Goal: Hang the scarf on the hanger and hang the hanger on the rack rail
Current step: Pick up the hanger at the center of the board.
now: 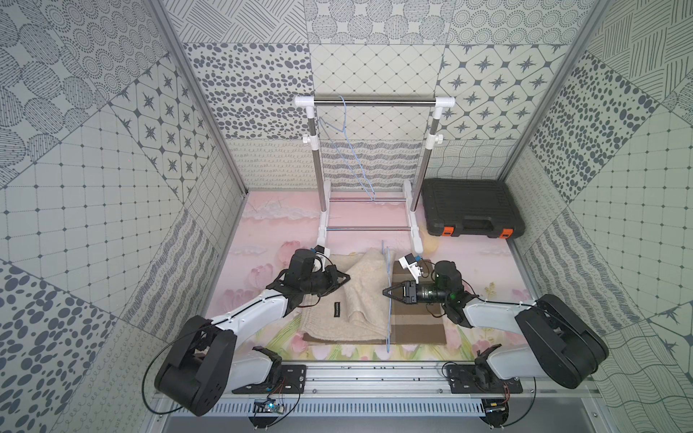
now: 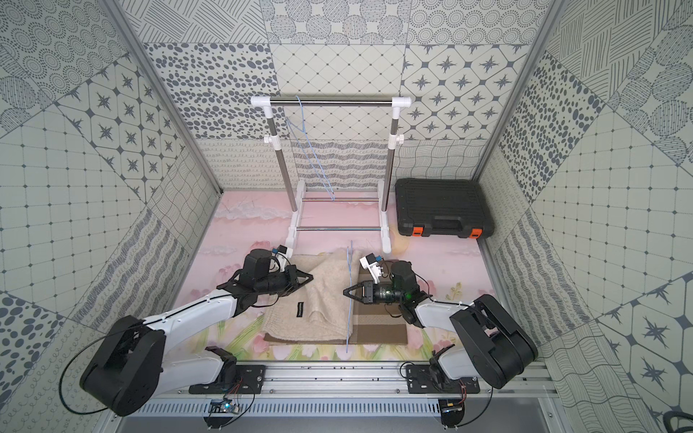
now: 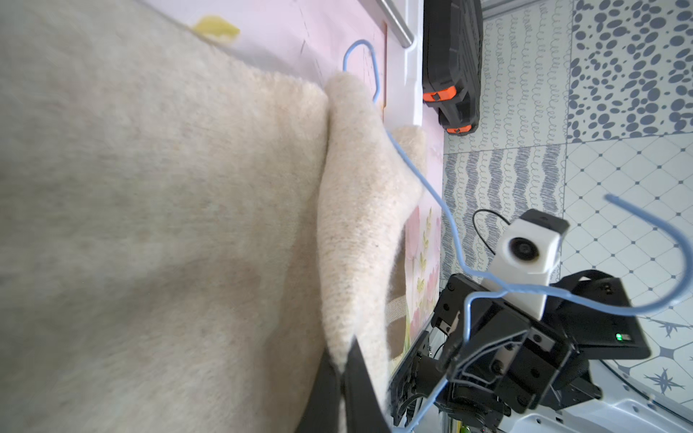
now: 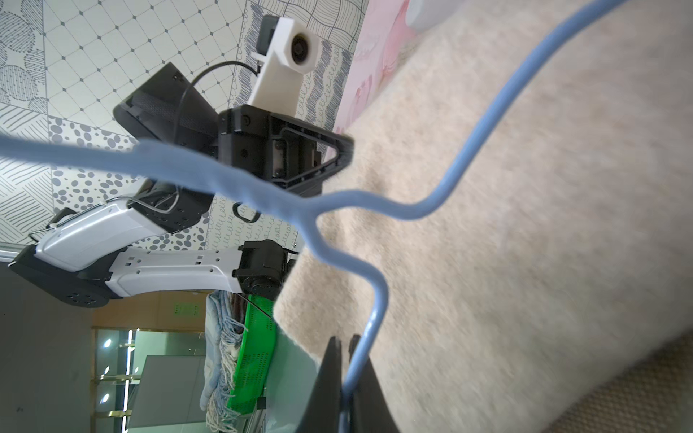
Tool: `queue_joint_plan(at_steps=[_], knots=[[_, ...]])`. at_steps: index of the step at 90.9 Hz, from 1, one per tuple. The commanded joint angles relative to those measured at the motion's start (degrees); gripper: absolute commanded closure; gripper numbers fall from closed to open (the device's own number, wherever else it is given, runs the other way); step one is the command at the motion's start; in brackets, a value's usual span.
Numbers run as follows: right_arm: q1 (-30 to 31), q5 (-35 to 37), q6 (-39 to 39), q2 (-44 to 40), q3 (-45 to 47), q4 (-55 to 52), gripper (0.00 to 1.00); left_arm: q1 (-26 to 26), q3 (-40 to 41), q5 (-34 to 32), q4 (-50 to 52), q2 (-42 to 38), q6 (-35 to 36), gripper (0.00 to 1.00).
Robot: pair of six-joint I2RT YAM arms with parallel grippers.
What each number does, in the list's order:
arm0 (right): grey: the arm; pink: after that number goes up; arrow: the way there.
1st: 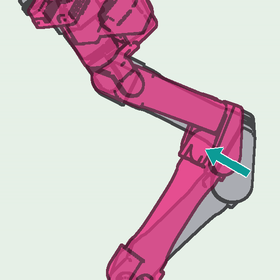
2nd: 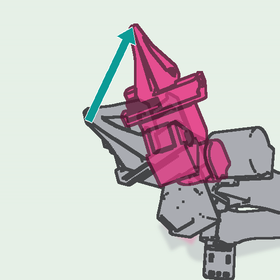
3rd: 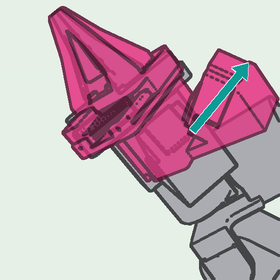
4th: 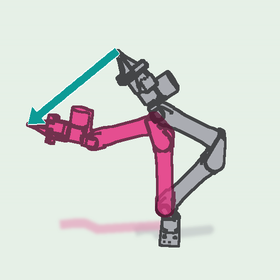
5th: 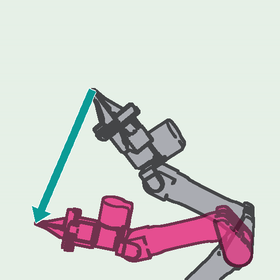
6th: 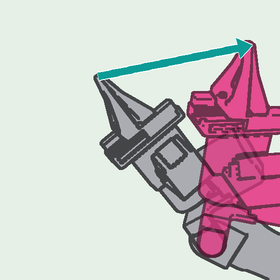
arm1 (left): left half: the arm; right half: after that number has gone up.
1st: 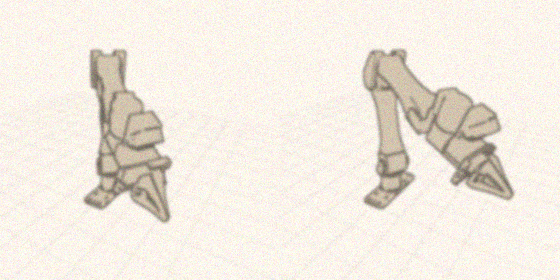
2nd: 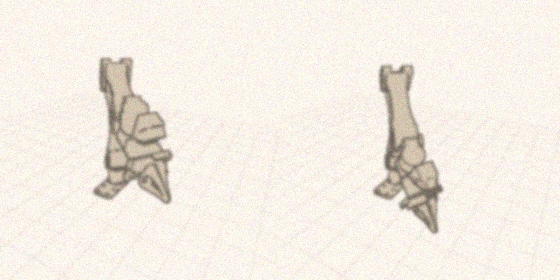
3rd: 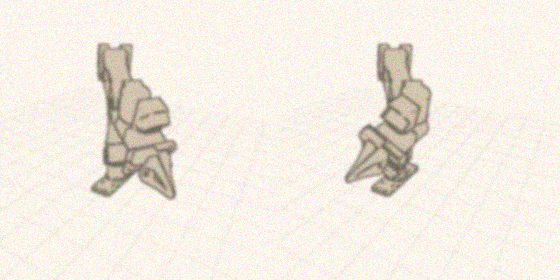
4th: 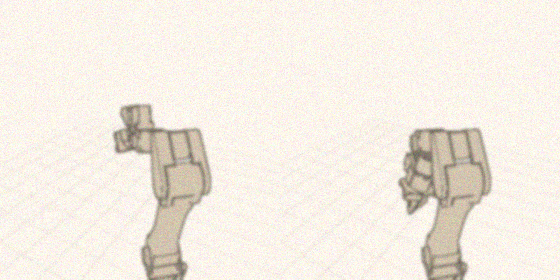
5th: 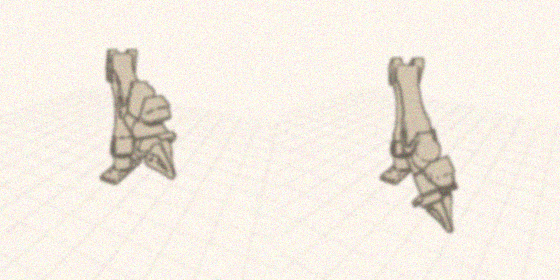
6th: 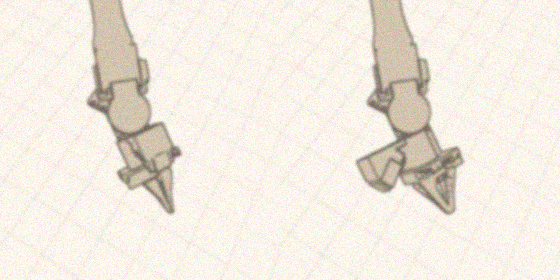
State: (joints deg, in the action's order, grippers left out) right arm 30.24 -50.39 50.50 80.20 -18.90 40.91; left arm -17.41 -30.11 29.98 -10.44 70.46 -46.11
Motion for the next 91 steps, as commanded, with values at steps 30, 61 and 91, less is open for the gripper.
queue_joint_plan(at_steps=[30, 61, 91], knots=[[0.00, 2.55, 0.57, 8.57, 1.77, 7.40, 1.00, 3.98, 0.39, -15.98, 23.15, -21.18, 6.79, 1.00], [0.22, 11.36, 1.54, 3.57, 1.80, -0.51, 1.00, 3.95, 1.41, -22.20, 28.27, -30.30, 4.70, 1.00], [1.39, 12.71, -6.51, -9.58, -3.27, -26.05, 1.00, 3.95, 6.06, -20.10, 14.97, -18.10, 1.35, 0.61]])
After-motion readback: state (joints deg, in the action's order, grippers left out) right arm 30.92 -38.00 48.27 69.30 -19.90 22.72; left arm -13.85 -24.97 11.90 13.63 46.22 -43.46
